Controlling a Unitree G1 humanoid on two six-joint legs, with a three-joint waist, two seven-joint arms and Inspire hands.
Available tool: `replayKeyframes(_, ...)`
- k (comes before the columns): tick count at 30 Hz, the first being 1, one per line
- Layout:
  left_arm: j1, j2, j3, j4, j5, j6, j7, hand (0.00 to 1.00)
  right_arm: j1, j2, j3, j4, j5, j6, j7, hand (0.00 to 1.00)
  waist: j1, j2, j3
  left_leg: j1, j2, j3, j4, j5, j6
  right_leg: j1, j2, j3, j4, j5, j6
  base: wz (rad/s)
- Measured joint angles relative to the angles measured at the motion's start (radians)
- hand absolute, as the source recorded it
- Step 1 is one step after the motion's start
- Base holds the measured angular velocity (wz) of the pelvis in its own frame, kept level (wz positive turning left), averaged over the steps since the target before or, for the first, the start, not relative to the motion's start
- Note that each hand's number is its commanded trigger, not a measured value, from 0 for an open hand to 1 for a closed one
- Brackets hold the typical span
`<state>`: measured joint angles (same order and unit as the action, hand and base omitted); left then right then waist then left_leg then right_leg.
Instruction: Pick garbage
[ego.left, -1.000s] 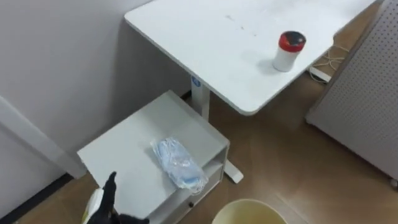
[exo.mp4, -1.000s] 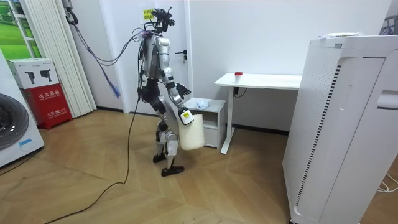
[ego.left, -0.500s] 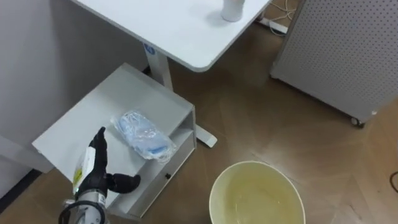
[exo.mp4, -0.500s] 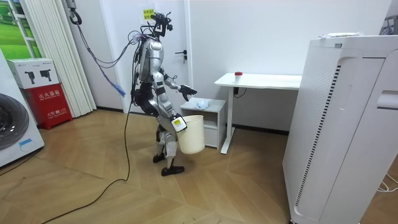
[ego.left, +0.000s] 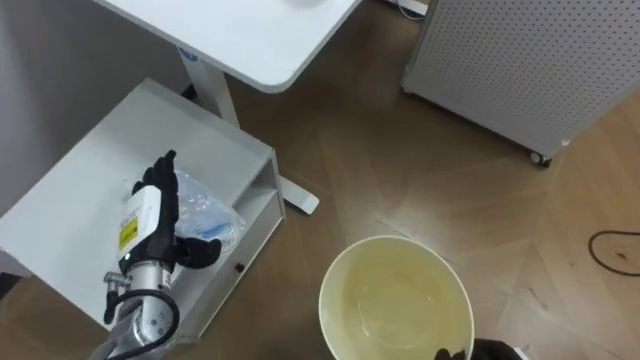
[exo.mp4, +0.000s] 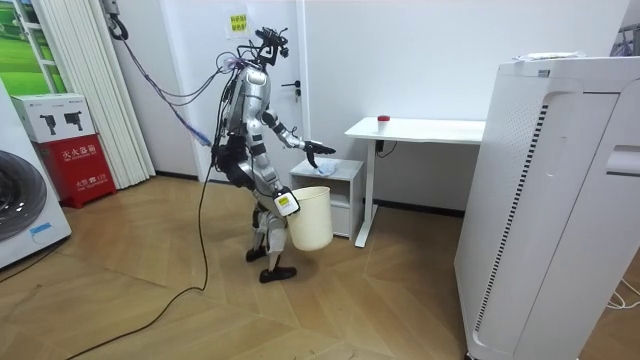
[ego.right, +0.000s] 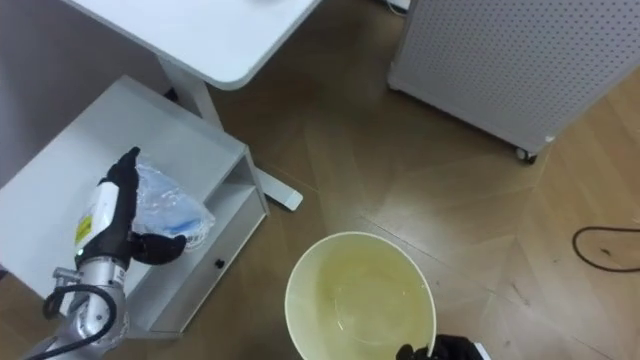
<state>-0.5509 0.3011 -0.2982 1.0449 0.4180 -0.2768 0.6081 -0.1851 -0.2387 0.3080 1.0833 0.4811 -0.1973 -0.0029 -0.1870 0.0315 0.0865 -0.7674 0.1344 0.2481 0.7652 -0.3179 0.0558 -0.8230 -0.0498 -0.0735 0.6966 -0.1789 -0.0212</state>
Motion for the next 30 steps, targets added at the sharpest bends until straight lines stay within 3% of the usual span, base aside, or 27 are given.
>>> replayKeyframes(6,-0.02,0.027,-0.029,0.01,0.06,0.004,0.012,0.0,-0.001,-0.005,0.0,-0.02,0.002,0.001,0.001,1.0,-0.004,-0.003,0.0019,-0.01,-0.007,0.004,0.003,-0.006,-0.003,-0.02,-0.007,0.004,0.022,-0.017,-0.002,0.01)
replayKeyframes(15,-0.039,0.048,-0.063,0.063,0.087,0.061,-0.038,0.0,-0.001,-0.005,0.008,-0.042,0.012,0.015,0.008,1.0,-0.011,-0.003,0.0024,-0.034,0.009,-0.007,0.021,-0.016,-0.007,-0.031,-0.001,-0.011,0.026,-0.026,-0.008,0.02)
replayKeyframes(20,-0.071,0.054,-0.109,0.156,0.088,0.112,-0.123,0.0,-0.002,-0.004,0.016,-0.048,0.027,0.03,0.003,1.0,-0.025,0.001,0.004,-0.044,0.013,-0.005,0.014,-0.015,-0.007,-0.036,0.0,-0.011,0.012,-0.02,-0.008,-0.04)
replayKeyframes(30,-0.074,0.064,-0.14,0.188,0.094,0.208,-0.233,0.0,-0.002,-0.005,0.019,-0.061,0.035,0.059,-0.007,1.0,-0.025,0.0,0.0026,-0.035,0.011,-0.007,-0.002,-0.015,-0.008,-0.025,0.0,-0.011,-0.006,-0.019,-0.006,0.0)
